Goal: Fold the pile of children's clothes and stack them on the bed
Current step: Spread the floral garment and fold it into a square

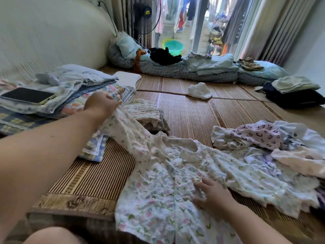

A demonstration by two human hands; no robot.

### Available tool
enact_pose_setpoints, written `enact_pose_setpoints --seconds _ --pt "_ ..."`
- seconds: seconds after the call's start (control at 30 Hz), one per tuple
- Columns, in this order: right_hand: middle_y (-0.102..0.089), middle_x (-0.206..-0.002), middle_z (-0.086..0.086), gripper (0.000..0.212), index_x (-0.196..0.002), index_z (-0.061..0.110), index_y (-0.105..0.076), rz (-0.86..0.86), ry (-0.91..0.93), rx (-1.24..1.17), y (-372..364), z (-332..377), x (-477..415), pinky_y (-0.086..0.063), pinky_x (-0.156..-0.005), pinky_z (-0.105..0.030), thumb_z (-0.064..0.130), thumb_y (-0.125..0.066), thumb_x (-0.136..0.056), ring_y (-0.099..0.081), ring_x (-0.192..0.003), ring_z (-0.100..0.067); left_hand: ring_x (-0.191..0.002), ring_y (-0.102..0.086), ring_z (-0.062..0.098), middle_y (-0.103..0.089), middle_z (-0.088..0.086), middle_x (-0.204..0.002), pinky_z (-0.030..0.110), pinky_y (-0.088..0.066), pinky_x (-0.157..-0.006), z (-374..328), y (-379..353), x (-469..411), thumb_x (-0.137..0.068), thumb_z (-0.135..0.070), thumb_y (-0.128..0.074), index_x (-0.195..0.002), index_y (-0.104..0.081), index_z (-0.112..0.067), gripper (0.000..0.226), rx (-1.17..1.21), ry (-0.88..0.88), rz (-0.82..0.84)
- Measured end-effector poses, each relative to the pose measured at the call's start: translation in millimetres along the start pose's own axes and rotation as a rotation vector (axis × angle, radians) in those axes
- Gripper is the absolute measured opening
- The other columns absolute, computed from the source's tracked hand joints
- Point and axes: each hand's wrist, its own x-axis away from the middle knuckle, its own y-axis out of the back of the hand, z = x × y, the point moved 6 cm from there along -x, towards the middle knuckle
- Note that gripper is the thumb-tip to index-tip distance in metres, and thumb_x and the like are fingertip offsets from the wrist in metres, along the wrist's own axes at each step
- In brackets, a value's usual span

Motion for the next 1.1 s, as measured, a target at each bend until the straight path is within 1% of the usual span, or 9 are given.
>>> enact_pose_setpoints --seconds 0.1,0.2,0.3,0.4,0.53,0.67,0.8,0.93,1.1 --pt "-0.023 -0.156 0.008 0.062 -0.142 0.039 -0.038 -0.029 0.012 -0.003 2.9 2.3 -0.1 -0.029 -0.112 -0.041 0.063 -0.051 -0.086 -0.02 -0.144 -0.016 -0.072 -0.06 0.026 -0.067 0.014 -0.084 0.029 -0.043 -0.057 -48.2 -44.7 11.1 -0.084 -0.018 -0.059 -0.097 -0.069 -0.004 0.021 0.092 -0.06 0.196" --pt "-0.035 -0.152 0.006 0.058 -0.14 0.036 -0.044 -0.054 0.036 -0.042 9.9 1.3 6.3 -0.032 -0.11 -0.038 0.058 -0.053 -0.087 -0.032 -0.139 -0.015 -0.066 -0.065 0.021 -0.066 0.014 -0.092 0.024 -0.048 -0.05 -92.5 -112.2 56.5 -0.092 -0.017 -0.059 -0.107 -0.064 -0.006 0.019 0.379 -0.022 0.615" --pt "-0.06 -0.13 0.005 0.045 -0.13 0.031 -0.057 -0.346 -0.02 -0.144 43.4 -21.1 27.2 -0.044 -0.096 -0.03 0.05 -0.055 -0.09 -0.055 -0.117 -0.013 -0.075 -0.067 0.02 -0.064 0.01 -0.106 0.026 -0.047 -0.06 -117.7 -171.0 109.4 -0.094 -0.032 -0.06 -0.115 -0.052 -0.015 0.028 0.416 -0.059 0.953" --pt "-0.063 -0.124 0.0 0.04 -0.127 0.026 -0.061 -0.586 -0.245 -0.192 75.5 -82.8 52.8 -0.045 -0.093 -0.033 0.041 -0.057 -0.09 -0.056 -0.115 -0.019 -0.087 -0.065 0.018 -0.064 0.006 -0.115 0.026 -0.046 -0.065 -108.2 -209.5 127.1 -0.088 -0.033 -0.066 -0.119 -0.052 -0.025 0.035 0.222 -0.229 0.877" --pt "-0.054 -0.136 -0.01 0.059 -0.135 0.022 -0.052 -0.426 -0.593 -0.247 83.8 -170.0 74.4 -0.043 -0.092 -0.035 0.048 -0.065 -0.083 -0.051 -0.121 -0.03 -0.115 -0.056 0.021 -0.058 0.004 -0.131 0.029 -0.045 -0.089 -68.8 -231.4 122.2 -0.084 -0.039 -0.068 -0.132 -0.054 -0.022 0.053 -0.121 -0.372 0.672" --pt "-0.069 -0.092 -0.014 0.02 -0.087 0.012 -0.069 -0.303 -0.589 -0.29 78.3 -190.5 72.8 -0.039 -0.059 -0.03 0.031 -0.068 -0.08 -0.062 -0.086 -0.026 -0.117 -0.053 0.018 -0.059 -0.003 -0.129 0.03 -0.043 -0.096 -43.3 -232.4 116.5 -0.077 -0.045 -0.066 -0.12 -0.064 -0.026 0.046 -0.185 -0.443 0.668" --pt "-0.061 -0.095 -0.026 0.018 -0.091 0.0 -0.06 -0.674 -0.604 -0.829 96.0 -201.4 68.7 -0.046 -0.067 -0.038 0.016 -0.054 -0.09 -0.058 -0.075 -0.029 -0.126 -0.046 0.024 -0.05 0.004 -0.139 0.031 -0.039 -0.102 -19.0 -236.3 116.7 -0.081 -0.058 -0.061 -0.137 -0.05 -0.029 0.065 -0.411 -0.43 0.78" --pt "-0.058 -0.079 -0.017 0.013 -0.088 0.013 -0.056 -0.853 -0.568 -1.305 122.4 -203.4 58.7 -0.046 -0.049 -0.03 0.02 -0.046 -0.093 -0.059 -0.053 -0.024 -0.145 -0.018 0.027 -0.024 0.004 -0.158 0.036 -0.019 -0.118 -4.8 -237.1 115.2 -0.081 -0.069 -0.053 -0.149 -0.028 -0.037 0.08 -0.56 -0.434 0.865" --pt "-0.059 -0.1 -0.015 0.028 -0.105 0.007 -0.053 -0.891 -0.591 -0.773 160.9 -199.4 55.0 -0.046 -0.078 -0.041 0.032 -0.044 -0.098 -0.056 -0.091 -0.032 -0.145 -0.02 0.026 -0.023 0.0 -0.159 0.037 -0.016 -0.12 -8.6 -234.3 116.8 -0.078 -0.064 -0.061 -0.148 -0.028 -0.041 0.081 -0.524 -0.385 0.921"
